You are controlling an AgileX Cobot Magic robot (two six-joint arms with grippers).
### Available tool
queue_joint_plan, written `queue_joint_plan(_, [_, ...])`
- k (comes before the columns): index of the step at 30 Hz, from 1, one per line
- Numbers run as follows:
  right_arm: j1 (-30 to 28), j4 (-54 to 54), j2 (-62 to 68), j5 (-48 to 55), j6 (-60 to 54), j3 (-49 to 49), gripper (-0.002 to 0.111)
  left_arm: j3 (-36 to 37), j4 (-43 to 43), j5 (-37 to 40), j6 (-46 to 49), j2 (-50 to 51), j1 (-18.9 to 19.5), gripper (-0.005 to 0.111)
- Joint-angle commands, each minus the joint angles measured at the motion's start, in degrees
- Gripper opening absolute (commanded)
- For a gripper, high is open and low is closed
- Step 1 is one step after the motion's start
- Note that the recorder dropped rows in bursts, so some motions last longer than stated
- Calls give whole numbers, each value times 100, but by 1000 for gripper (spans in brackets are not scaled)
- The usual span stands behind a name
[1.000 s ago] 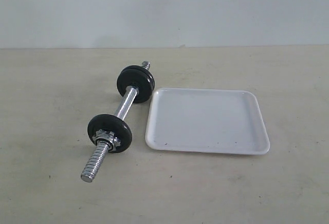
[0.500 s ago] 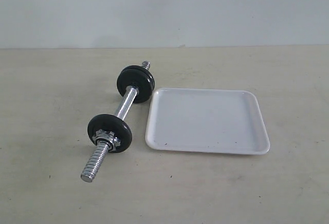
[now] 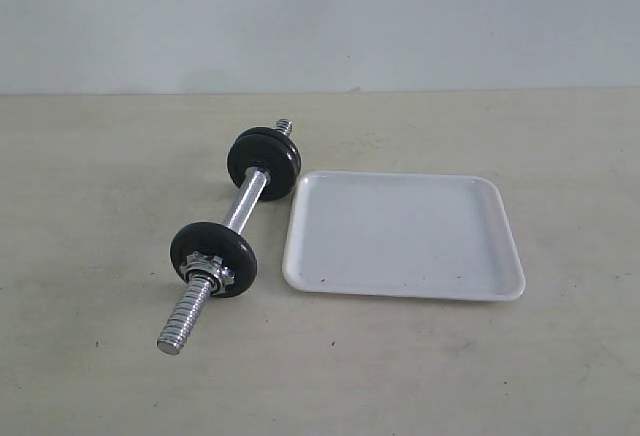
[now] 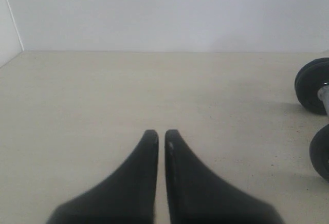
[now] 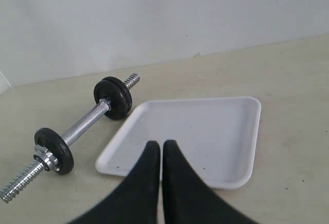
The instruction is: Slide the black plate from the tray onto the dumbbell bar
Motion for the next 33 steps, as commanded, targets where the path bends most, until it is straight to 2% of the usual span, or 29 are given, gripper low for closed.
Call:
queue_joint_plan(1, [-2, -7, -2, -64, 8, -2, 0, 22, -166, -22, 178, -22, 7, 4])
queue_joint_plan(25, [-2, -7, -2, -64, 8, -2, 0, 22, -6, 6, 70, -22, -4, 4])
queue_joint_plan(33, [-2, -7, -2, -64, 8, -2, 0, 22, 51, 6, 92, -22, -470, 4])
